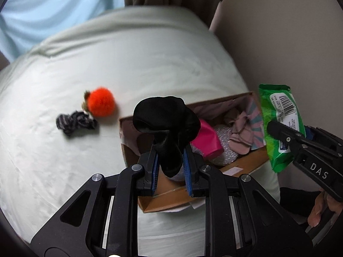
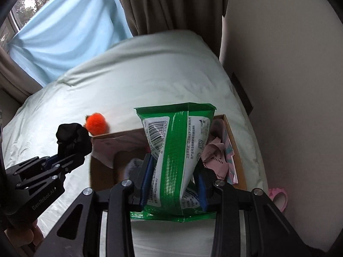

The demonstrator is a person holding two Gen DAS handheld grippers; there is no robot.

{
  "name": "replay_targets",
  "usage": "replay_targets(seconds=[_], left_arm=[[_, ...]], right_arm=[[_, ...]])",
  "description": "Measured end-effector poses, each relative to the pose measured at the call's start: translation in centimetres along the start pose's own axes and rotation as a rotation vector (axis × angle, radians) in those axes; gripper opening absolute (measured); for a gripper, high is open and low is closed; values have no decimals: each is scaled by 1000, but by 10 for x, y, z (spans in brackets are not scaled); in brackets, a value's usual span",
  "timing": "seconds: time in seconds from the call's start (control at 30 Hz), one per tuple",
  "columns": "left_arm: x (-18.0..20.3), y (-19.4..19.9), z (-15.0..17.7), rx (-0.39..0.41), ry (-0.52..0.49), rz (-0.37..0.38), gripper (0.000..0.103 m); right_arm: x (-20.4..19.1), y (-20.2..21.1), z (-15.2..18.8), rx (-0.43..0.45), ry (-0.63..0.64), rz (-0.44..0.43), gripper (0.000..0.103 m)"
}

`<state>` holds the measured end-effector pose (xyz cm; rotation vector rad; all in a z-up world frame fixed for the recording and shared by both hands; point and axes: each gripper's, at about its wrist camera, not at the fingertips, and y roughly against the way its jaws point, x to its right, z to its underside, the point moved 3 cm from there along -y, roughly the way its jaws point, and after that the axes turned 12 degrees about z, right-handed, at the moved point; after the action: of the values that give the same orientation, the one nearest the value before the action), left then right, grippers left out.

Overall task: Organize soft objects
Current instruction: 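Carry the black scrunchie with the left tool while the right carries the wipes pack to the box, then open both tools to drop the scrunchie and wipes pack into the box, then move both tools back toward the patterned scrunchie and orange pompom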

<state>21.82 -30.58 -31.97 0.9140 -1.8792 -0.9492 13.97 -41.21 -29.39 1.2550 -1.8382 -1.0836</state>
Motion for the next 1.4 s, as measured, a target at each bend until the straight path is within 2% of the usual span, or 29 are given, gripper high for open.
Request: replay_targets(seconds=[0.2,0.27,0.43,0.53,0.6,0.63,0.67,0.7,0.73,0.83,1.17,1.4], left_arm=[[-21,-51,3,-100,66,-19,17],[-24,-66,4,-137,76,-26,17],[-25,-96,5,-234,81,-47,17],[-25,-102,4,-245,95,-45,17],[-21,-96,0,-207,78,-13,17],[-19,-92,-2,-190,61,-19,28],[-16,-88,-4,-177,30,-31,60],[-13,-85,-5,-174,10,-36,83],[-12,-82,-5,-165,-12,-41,101],[-8,-75,1,-153,-48,-55,102],[-16,-54,5,-149,-8,-26,102],[-7,-12,2,-89,-44,-40,102]], right_arm=[[8,-46,2,-88,18,-14,33],[7,-69,5,-157,33,-22,33],[11,-96,10,-236,39,-17,33],[15,-107,8,-270,32,-32,33],[15,-111,6,-288,41,-26,34],[15,-114,4,-295,35,-36,41],[15,-118,3,-303,24,-53,63],[16,-117,0,-300,10,-68,79],[17,-115,-3,-281,-8,-84,103],[21,-110,-8,-255,-24,-90,103],[21,-100,-5,-235,-26,-91,103],[22,-64,-7,-166,-34,-81,103]])
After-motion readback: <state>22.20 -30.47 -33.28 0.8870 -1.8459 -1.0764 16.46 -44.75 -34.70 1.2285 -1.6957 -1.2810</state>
